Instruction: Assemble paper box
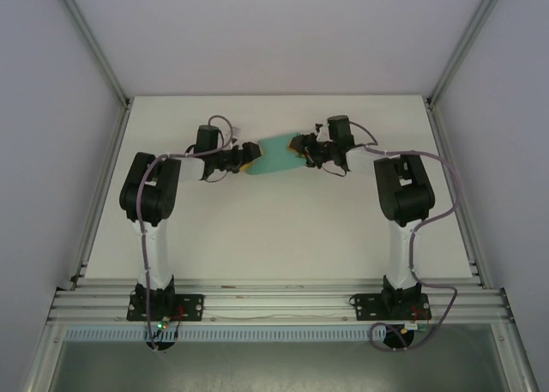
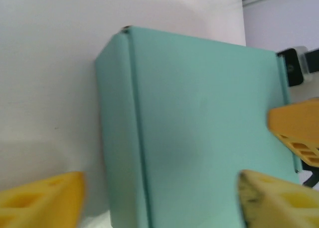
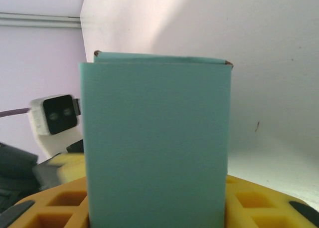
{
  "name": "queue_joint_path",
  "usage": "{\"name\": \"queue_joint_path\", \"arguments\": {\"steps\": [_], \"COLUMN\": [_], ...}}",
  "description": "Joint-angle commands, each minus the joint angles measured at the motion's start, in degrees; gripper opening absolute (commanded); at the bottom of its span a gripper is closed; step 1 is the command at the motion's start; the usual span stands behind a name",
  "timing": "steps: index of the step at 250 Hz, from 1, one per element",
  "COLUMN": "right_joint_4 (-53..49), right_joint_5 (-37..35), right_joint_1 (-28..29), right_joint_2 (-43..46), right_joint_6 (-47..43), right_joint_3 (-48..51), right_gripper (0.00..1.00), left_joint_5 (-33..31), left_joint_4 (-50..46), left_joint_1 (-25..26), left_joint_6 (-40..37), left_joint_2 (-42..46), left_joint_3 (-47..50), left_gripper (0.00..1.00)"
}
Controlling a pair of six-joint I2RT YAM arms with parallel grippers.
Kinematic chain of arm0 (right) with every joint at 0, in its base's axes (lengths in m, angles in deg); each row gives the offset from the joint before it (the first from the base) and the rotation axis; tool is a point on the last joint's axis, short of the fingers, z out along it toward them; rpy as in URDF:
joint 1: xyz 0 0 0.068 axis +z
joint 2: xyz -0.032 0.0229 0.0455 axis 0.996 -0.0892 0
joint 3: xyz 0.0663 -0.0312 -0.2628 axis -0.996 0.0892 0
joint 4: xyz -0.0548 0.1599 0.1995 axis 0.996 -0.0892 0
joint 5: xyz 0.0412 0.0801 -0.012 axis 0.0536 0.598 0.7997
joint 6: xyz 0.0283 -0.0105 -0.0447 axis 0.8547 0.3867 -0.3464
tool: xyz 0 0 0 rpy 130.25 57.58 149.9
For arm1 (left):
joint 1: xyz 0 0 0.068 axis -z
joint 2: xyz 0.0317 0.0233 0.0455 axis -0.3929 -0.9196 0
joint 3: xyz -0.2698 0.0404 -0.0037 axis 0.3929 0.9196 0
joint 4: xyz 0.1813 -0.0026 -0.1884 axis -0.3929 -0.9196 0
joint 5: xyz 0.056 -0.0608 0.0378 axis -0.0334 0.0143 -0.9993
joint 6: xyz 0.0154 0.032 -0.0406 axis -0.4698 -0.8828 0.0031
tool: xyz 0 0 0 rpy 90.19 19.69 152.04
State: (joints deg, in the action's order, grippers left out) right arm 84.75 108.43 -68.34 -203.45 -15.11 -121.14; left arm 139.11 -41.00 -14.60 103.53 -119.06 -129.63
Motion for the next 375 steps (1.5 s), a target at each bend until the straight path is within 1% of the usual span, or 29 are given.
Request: {"name": "queue_joint_path", "arguments": {"steps": [1, 10, 24, 38, 49, 61, 74, 90, 105, 121, 132, 138, 163, 180, 197, 211, 225, 242, 260, 281, 305, 330, 357, 375], "right_joint_4": [-9.11, -12.86, -18.28, -22.12, -23.53, -24.37, -26.44, -30.56, -34.96, -37.19, -38.33, -39.16, -40.13, -39.89, -40.51, -41.62, -43.4, -42.63, -41.37, -40.2, -42.52, -44.44, -44.29, -43.29], "right_joint_5": [-2.29, -3.01, -3.66, -3.48, -3.21, -3.05, -2.71, -1.95, -1.6, -0.57, -0.75, -0.63, 2.55, 4.18, 5.57, 6.76, 6.42, 7.07, 7.94, 9.77, 10.73, 11.79, 11.63, 12.07], "right_joint_1": [-0.49, -0.63, -0.73, -0.88, -0.9, -0.94, -1.18, -1.48, -1.58, -1.6, -1.59, -1.72, -2.13, -2.12, -2.23, -2.25, -2.21, -2.3, -2.22, -2.21, -2.21, -2.13, -2.11, -2.03], "right_joint_2": [4.65, 5.16, 5.68, 6.12, 6.74, 7.93, 9.18, 10.61, 11.78, 12.92, 13.71, 13.91, 13.92, 13.67, 13.63, 13.42, 13.44, 13.66, 13.79, 13.91, 14.23, 14.73, 15.46, 15.71], "right_joint_6": [0.55, 0.82, 1.82, 3.16, 4.02, 5.57, 6.78, 7.3, 7.75, 8.13, 9.08, 9.63, 13.16, 14.63, 15.67, 15.64, 15.06, 15.75, 17.33, 18.96, 18.74, 17.56, 17.89, 18.46], "right_joint_3": [-1.56, -2.55, -3.9, -4.52, -4.26, -3.5, -3.32, -3.95, -4.84, -5.09, -5.04, -5.12, -5.52, -5.74, -6.39, -7.2, -7.96, -7.8, -6.96, -6.14, -6.19, -6.18, -5.03, -4.13], "right_gripper": [0.46, 0.46, 0.45, 0.42, 0.41, 0.42, 0.43, 0.43, 0.43, 0.43, 0.43, 0.42, 0.43, 0.43, 0.44, 0.44, 0.46, 0.46, 0.46, 0.46, 0.46, 0.45, 0.45, 0.45], "left_joint_5": [-4.77, -6.36, -8.85, -10.72, -11.38, -10.55, -11.14, -14.72, -18.02, -20.27, -20.58, -20.48, -20.34, -21.03, -21.82, -25.01, -30.09, -34.46, -37.34, -39.26, -42.0, -43.26, -43.52, -42.79], "left_joint_4": [-2.53, -2.89, -3.41, -4.47, -6.42, -10.83, -17.43, -24.99, -30.71, -34.47, -35.54, -35.58, -32.09, -30.47, -31.4, -31.69, -29.43, -27.19, -26.13, -25.82, -24.4, -23.39, -22.02, -20.66], "left_joint_1": [0.25, 0.38, 0.98, 2.07, 3.31, 5.24, 7.98, 11.9, 14.86, 17.17, 18.16, 18.57, 19.37, 19.74, 20.18, 20.81, 21.58, 22.3, 22.74, 22.93, 23.02, 23.01, 23.15, 23.19], "left_joint_6": [-8.46, -11.3, -16.77, -23.54, -29.96, -39.15, -50.12, -62.07, -69.7, -74.15, -76.17, -77.22, -79.7, -80.01, -81.02, -80.89, -80.05, -80.52, -81.16, -81.67, -81.91, -81.82, -81.55, -81.18], "left_joint_2": [7.17, 8.53, 13.46, 17.18, 19.76, 22.19, 24.41, 26.3, 27.03, 27.51, 27.98, 28.29, 29.15, 29.18, 28.69, 28.11, 27.58, 26.96, 26.28, 25.73, 25.02, 24.02, 23.34, 23.34], "left_joint_3": [0.7, 1.21, 2.09, 2.81, 3.04, 2.55, 1.79, 0.98, 0.01, -0.88, -1.01, -0.85, 1.32, 2.01, 1.44, 1.2, 2.05, 3.34, 3.81, 3.81, 3.72, 3.2, 2.98, 3.14], "left_gripper": [1.0, 1.0, 1.0, 1.0, 1.0, 1.0, 1.0, 1.0, 1.0, 1.0, 1.0, 1.0, 1.0, 1.0, 1.0, 1.0, 1.0, 1.0, 1.0, 1.0, 0.99, 0.93, 0.93, 0.87]}}
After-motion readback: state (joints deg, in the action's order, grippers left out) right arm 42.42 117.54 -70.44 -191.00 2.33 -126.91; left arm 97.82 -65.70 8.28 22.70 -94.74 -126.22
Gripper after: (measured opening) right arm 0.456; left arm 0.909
